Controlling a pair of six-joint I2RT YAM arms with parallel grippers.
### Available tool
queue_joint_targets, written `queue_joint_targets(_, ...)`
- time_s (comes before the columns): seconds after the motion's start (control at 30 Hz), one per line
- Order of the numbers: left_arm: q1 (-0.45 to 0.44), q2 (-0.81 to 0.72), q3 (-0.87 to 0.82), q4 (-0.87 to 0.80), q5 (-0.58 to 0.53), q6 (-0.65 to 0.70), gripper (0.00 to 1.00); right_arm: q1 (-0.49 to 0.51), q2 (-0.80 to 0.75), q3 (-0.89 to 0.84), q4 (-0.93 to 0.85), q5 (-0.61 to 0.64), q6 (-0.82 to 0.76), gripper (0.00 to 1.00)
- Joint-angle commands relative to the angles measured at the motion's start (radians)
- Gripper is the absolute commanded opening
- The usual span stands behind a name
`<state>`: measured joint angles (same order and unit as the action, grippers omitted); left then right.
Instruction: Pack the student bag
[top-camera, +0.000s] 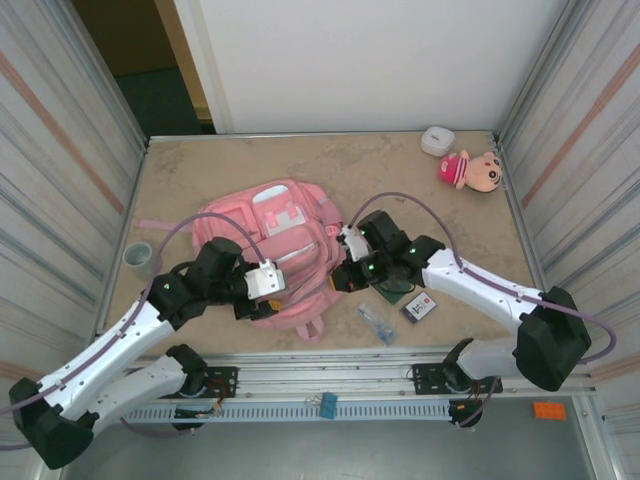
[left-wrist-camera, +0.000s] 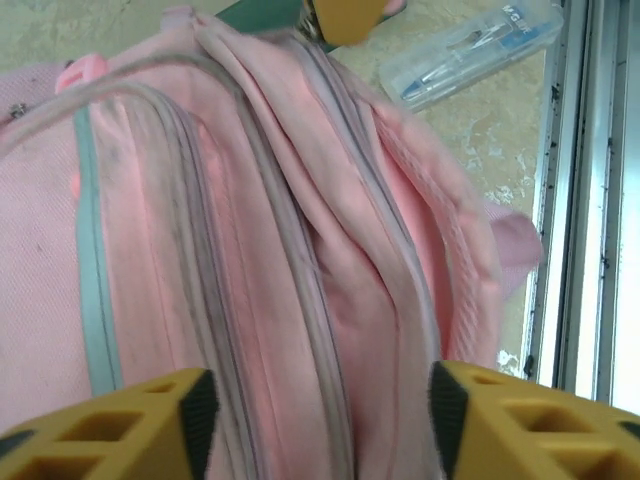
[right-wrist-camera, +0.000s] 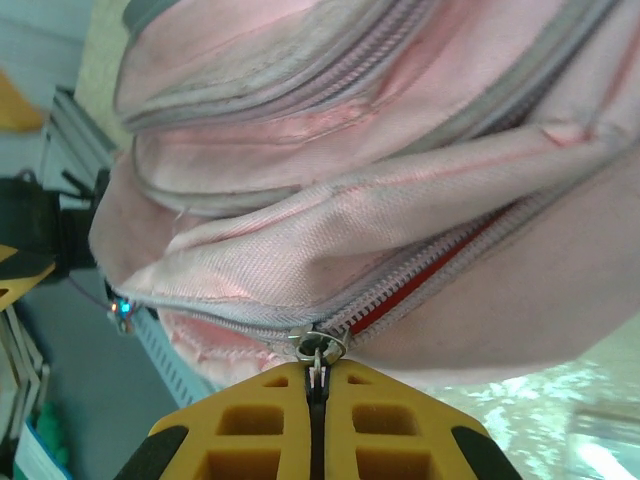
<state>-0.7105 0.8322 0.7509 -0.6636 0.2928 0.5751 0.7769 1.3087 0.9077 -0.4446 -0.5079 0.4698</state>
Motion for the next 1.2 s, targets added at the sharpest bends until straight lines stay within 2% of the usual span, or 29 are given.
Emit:
queue_joint_targets(0.0,-0.063,0.013,0.03,0.068,-0.026,-0.138,0.69,0.063,-0.034,0.034,0.062,-0.018,0.022,0.0)
queue_joint_targets(0.13,-0.132,0.097,0.037,0.133,-0.049,-0.166,0.72,0.106,-0.044,0.037,0.082,-0.017,0.042,0.0)
queue_joint_targets(0.2,-0.141,0.146,0.036,0.145,-0.059,-0.164,0.69,0.11,-0.049,0.035,0.095,-0.024,0.047,0.0)
queue_joint_targets(0.3,-0.147,0.216,0.045,0.143,-0.067,-0.143,0.47,0.108,-0.064,0.024,0.102,-0.015,0.048,0.0)
queue_joint_targets(0.4,-0.147,0.227,0.054,0.131,-0.095,-0.121,0.12,0.067,-0.075,-0.001,0.076,0.058,0.056,0.0)
queue_joint_targets(0.47,-0.147,0.201,0.052,0.126,-0.087,-0.093,0.01,0.016,-0.08,-0.033,0.079,0.095,0.08,0.0)
queue_joint_targets(0.67,-0.142,0.088,0.043,0.066,-0.051,-0.007,0.0,-0.148,-0.027,-0.071,0.103,0.142,0.1,0.0)
queue_joint_targets(1.0,-0.139,-0.071,0.025,0.018,0.104,0.038,0.0,-0.222,0.188,0.026,0.244,0.253,0.126,0.0)
queue_joint_targets(1.17,-0.138,-0.109,0.031,-0.027,0.089,0.092,0.0,-0.251,0.308,0.098,0.339,0.273,0.164,0.0)
